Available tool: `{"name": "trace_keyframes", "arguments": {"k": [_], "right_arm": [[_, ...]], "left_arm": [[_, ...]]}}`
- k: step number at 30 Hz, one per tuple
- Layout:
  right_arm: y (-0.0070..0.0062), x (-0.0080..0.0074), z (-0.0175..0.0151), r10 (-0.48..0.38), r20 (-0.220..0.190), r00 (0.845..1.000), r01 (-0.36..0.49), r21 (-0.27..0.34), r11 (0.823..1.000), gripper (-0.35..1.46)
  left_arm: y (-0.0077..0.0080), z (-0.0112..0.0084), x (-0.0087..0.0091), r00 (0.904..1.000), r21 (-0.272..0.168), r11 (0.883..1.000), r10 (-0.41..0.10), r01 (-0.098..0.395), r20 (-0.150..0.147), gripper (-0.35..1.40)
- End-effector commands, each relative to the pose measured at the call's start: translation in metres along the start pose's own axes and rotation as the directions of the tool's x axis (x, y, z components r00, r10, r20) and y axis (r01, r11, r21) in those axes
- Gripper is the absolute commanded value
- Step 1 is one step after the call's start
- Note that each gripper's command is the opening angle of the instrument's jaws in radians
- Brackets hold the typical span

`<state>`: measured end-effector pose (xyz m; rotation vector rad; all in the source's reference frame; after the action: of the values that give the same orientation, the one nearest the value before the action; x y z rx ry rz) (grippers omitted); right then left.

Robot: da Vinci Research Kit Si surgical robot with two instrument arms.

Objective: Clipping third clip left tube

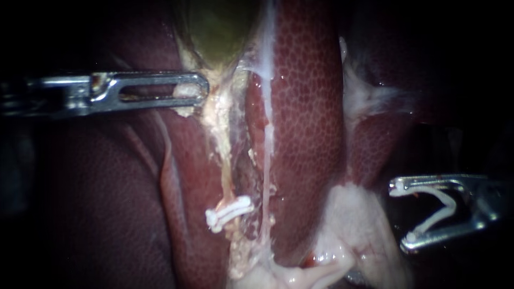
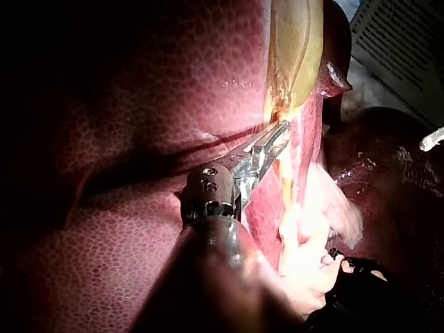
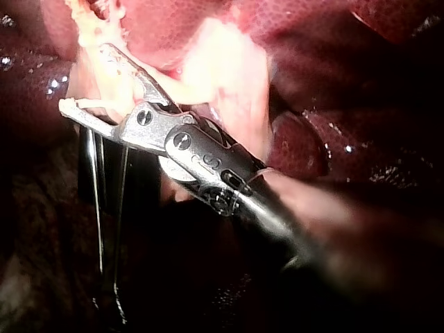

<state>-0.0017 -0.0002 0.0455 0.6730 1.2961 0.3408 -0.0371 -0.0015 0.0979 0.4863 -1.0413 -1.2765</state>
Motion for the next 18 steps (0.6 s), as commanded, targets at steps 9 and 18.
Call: {"name": "trace_keyframes", "arguments": {"k": [9, 18], "right_arm": [[0.0000, 0.0000, 0.0000, 0.000, 0.000, 1.000, 0.000, 0.000, 1.000, 0.60], [0.0000, 0.0000, 0.0000, 0.000, 0.000, 1.000, 0.000, 0.000, 1.000, 0.60]], "left_arm": [[-0.0003, -0.0034, -0.0024, 0.9991, -0.005, 1.000, -0.016, 0.016, 0.038, -0.15], [-0.0002, -0.0045, -0.0031, 0.9985, -0.006, 1.000, -0.021, 0.021, 0.050, -0.15]]}}
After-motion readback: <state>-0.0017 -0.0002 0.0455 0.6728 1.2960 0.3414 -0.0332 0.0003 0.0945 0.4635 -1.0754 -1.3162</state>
